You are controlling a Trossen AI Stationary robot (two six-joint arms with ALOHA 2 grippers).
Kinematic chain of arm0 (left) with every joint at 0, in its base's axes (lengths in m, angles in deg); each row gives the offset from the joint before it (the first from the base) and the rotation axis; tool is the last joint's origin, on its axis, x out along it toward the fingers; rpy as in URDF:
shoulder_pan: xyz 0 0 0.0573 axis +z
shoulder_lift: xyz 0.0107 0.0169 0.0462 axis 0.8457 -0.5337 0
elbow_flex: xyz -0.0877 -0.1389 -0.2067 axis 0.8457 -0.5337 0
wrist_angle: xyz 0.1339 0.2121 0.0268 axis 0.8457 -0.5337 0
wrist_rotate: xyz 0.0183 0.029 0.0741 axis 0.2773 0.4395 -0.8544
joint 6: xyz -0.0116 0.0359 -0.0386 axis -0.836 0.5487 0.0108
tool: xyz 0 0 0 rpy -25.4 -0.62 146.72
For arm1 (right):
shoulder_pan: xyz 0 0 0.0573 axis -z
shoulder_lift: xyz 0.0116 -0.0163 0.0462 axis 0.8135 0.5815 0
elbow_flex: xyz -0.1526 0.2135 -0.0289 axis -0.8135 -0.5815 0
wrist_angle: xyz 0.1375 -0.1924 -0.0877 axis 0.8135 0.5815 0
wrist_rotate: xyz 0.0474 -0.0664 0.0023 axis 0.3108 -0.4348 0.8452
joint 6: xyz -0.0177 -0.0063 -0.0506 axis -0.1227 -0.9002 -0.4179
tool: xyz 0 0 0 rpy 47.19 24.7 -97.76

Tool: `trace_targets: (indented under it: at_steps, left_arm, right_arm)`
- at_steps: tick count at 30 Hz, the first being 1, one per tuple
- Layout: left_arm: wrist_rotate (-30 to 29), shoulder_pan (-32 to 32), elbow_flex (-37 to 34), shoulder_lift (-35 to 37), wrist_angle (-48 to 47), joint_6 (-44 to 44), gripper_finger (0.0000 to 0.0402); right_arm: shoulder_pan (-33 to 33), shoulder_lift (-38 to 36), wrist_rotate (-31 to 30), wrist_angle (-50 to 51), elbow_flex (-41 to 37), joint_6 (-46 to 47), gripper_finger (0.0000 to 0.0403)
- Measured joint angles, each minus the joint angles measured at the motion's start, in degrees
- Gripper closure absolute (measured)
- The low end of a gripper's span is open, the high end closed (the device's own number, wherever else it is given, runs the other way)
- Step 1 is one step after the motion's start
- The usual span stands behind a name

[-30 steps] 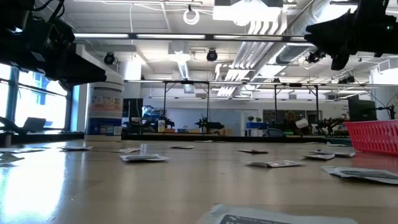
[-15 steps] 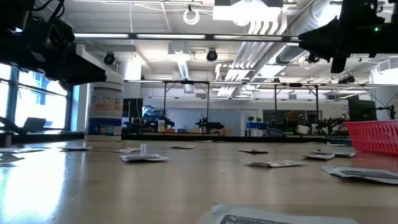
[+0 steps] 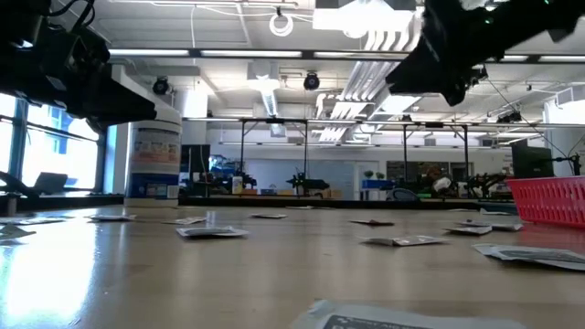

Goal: Pick & Place First Aid Supplies
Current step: Put the towelette pack into the right red bin

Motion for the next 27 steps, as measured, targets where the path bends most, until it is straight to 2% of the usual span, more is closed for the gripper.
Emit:
trace_targets:
  at_steps: [10,17,19,23,27]
  left_arm:
    - [0.0,0.0,0.0,0.0,0.0,0.0,0.0283]
    - [0.0,0.0,0.0,0.0,0.0,0.0,0.0283]
    - [0.0,0.0,0.0,0.0,0.0,0.0,0.0283]
    - [0.0,0.0,0.0,0.0,0.0,0.0,0.0283]
    - [0.0,0.0,0.0,0.0,0.0,0.0,0.0283]
  right_arm:
    - [-9.0,24.8,-1.8,40.9,28.9,17.3,0.029]
    - [-12.9,41.1,4.3,65.1,46.1,37.3,0.029]
    - [-13.1,44.7,6.9,68.4,48.3,40.8,0.029]
    - [-12.3,50.3,12.2,68.7,48.9,45.8,0.029]
    - [-10.3,53.6,16.7,68.7,48.9,45.6,0.029]
